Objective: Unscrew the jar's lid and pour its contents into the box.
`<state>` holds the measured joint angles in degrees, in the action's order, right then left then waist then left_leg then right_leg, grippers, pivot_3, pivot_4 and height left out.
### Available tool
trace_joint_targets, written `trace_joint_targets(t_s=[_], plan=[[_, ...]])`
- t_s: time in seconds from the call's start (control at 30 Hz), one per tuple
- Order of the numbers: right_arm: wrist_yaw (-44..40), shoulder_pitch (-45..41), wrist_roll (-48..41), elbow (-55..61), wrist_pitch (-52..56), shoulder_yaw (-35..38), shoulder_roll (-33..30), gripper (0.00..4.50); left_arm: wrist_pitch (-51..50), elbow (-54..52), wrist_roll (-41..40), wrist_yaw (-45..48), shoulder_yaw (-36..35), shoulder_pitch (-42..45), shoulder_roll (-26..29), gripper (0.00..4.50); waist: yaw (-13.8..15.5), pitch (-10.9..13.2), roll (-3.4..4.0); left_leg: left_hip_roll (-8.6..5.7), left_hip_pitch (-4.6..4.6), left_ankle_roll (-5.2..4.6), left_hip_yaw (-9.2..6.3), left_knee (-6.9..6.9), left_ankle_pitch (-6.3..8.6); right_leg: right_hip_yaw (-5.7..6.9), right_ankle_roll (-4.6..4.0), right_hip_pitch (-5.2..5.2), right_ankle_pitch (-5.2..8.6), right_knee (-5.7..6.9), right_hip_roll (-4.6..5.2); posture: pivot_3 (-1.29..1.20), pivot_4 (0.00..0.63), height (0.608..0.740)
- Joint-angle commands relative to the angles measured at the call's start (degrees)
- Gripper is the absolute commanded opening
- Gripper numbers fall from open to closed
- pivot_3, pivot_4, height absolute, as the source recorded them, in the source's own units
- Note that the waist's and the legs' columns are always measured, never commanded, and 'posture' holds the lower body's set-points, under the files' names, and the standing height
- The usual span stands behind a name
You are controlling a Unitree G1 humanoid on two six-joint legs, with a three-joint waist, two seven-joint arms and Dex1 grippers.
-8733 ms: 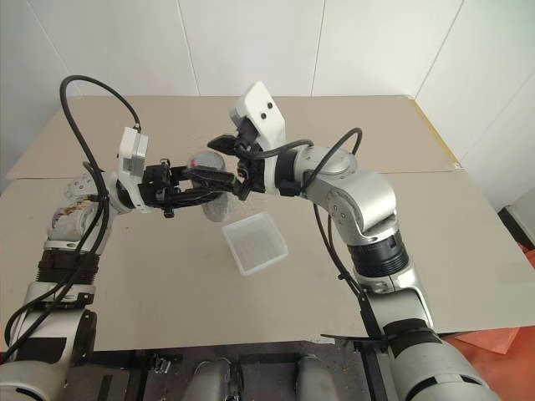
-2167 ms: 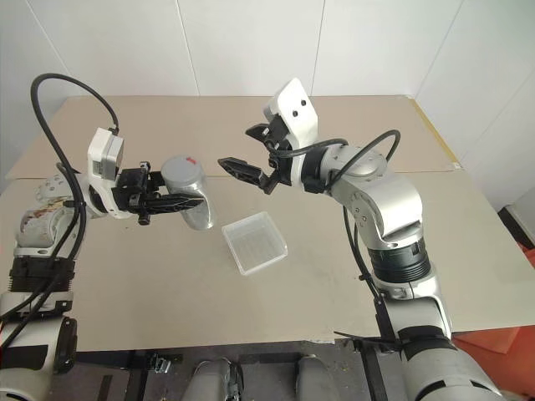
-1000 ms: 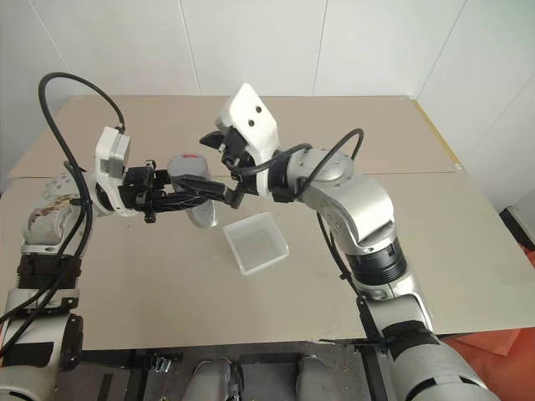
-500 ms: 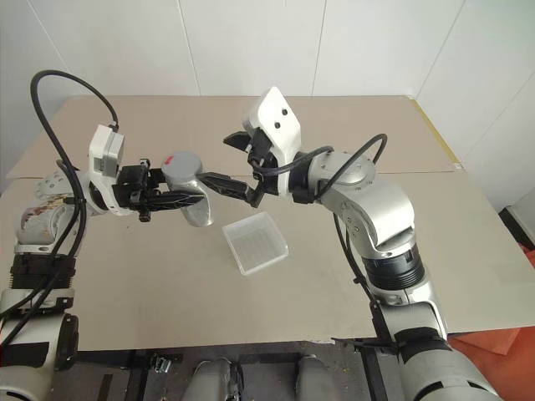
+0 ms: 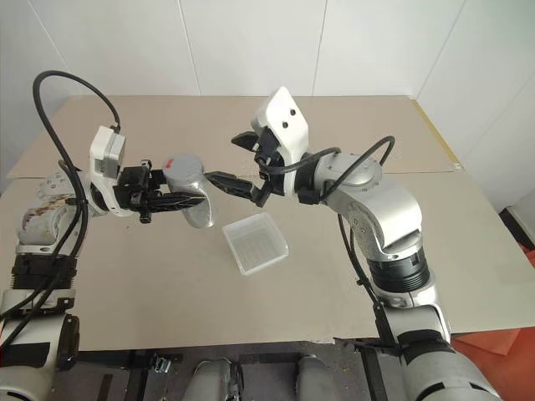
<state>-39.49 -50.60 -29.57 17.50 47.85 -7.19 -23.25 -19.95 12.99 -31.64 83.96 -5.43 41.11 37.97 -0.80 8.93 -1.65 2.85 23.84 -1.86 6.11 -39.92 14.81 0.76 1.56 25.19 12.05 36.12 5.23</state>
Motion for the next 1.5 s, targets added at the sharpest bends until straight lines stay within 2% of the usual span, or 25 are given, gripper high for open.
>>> trace_joint_targets(t_s=[0.03,0.43,1.2,1.3,1.4,1.5], plan=[[-3.0,-0.3,-4.4,4.0,0.5,2.8,-1.2,4.50,0.7,-0.6,-0.6,0.1,-0.4,0.9,-0.1,1.99,0.1,0.0,0.00,0.00,0.00,0.00,0.00,0.00,0.00,0.00,0.00,0.00,0.00,-0.02,0.00,0.00,0.150,0.740],[1.9,-6.5,-2.5,0.7,3.1,-3.8,5.4,4.50,1.0,-0.7,-0.5,0.2,-0.1,1.2,-0.7,1.99,-0.1,0.0,0.00,0.00,-0.02,0.01,0.00,0.00,-0.01,-0.01,0.00,0.01,0.00,0.02,-0.01,0.00,0.150,0.740],[2.3,-8.0,-0.9,-2.4,4.3,-5.5,7.5,4.50,0.9,-1.5,-0.7,-0.2,-0.5,0.5,-0.3,1.99,0.0,0.0,0.00,0.00,0.00,0.00,0.00,0.00,0.00,0.01,0.00,0.00,0.00,0.02,-0.01,0.00,0.150,0.740],[2.4,-8.2,-1.1,-2.6,4.3,-5.0,7.7,3.87,1.0,-1.7,-0.6,-0.2,-0.6,0.3,-0.2,1.99,0.0,0.0,0.00,0.01,0.00,0.00,-0.01,0.00,0.00,0.01,0.00,0.00,0.00,0.02,-0.01,0.00,0.150,0.740],[3.5,-8.7,-1.9,-3.3,5.2,-3.4,8.7,2.90,1.1,-1.8,-0.6,-0.2,-0.6,0.0,-0.1,1.99,0.0,0.0,0.00,0.01,0.00,0.00,-0.01,0.00,0.00,0.01,0.00,0.00,0.00,0.02,-0.01,0.00,0.150,0.740],[4.0,-9.2,-3.1,-3.9,6.3,-1.5,9.4,2.90,1.1,-2.0,-0.6,-0.2,-0.6,-0.3,-0.1,1.99,0.0,0.0,0.00,0.01,0.00,0.00,-0.01,0.00,0.00,0.01,0.00,0.00,0.00,0.03,-0.01,0.00,0.150,0.740]])
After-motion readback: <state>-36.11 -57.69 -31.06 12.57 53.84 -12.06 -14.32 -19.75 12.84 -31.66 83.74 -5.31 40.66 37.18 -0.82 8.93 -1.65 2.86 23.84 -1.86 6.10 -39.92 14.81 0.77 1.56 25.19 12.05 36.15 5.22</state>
